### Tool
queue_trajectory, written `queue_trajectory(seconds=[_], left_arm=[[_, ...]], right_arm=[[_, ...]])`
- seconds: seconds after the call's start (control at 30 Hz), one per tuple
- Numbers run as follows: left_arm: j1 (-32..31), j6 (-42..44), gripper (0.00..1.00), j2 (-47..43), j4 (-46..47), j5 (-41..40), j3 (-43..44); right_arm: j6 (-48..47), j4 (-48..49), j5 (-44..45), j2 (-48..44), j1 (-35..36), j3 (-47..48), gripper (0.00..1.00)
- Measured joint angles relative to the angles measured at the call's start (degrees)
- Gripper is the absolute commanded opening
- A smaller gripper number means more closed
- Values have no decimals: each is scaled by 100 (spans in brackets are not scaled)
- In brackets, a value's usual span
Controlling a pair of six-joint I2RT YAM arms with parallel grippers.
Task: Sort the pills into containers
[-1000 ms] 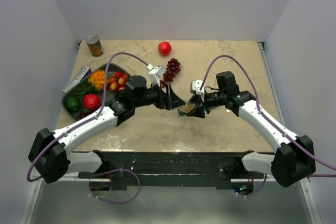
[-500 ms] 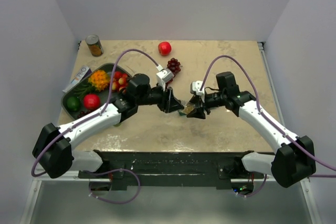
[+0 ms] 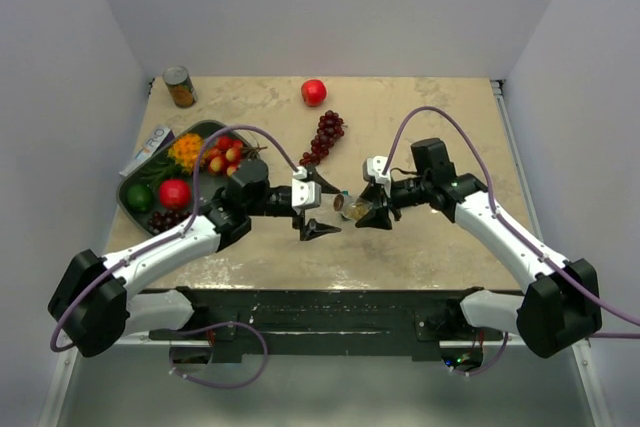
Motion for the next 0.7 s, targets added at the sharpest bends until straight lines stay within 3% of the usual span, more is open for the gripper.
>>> queue_trajectory(seconds=[0.37, 0.7], left_arm=[[153, -1665, 100, -1681, 861, -649, -815], [203, -3386, 100, -2048, 330, -1882, -787]], right_arm=[[-11, 79, 33, 0, -22, 0, 0], [-13, 98, 57, 0, -22, 0, 0]])
